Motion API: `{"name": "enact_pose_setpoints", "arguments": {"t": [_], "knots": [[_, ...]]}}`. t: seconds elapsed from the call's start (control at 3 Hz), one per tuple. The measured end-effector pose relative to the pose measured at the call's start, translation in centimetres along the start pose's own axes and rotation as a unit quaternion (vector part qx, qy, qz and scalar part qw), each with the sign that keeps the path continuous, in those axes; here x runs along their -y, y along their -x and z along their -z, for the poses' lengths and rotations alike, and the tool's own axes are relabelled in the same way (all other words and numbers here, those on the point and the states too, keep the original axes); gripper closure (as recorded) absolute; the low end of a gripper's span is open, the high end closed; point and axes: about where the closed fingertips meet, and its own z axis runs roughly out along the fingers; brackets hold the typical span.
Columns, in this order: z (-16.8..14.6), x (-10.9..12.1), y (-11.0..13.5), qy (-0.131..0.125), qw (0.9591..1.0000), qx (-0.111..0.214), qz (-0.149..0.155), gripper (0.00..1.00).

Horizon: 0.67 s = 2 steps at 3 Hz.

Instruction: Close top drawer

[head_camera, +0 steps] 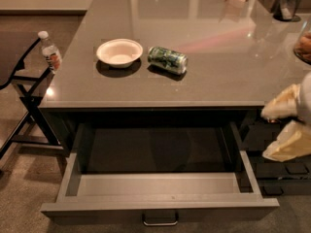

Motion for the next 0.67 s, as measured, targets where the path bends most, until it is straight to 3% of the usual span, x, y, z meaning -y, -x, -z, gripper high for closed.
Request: {"name": "enact_pose_setpoints", "arguments": {"t": [0.33,0.67], "knots": [[-3.64,-5.0,-2.14,0.054,0.9982,0.024,-0.007,0.65],[-4.1,-5.44,-2.31,0.061,0.9978,0.022,-0.008,0.88]]}}
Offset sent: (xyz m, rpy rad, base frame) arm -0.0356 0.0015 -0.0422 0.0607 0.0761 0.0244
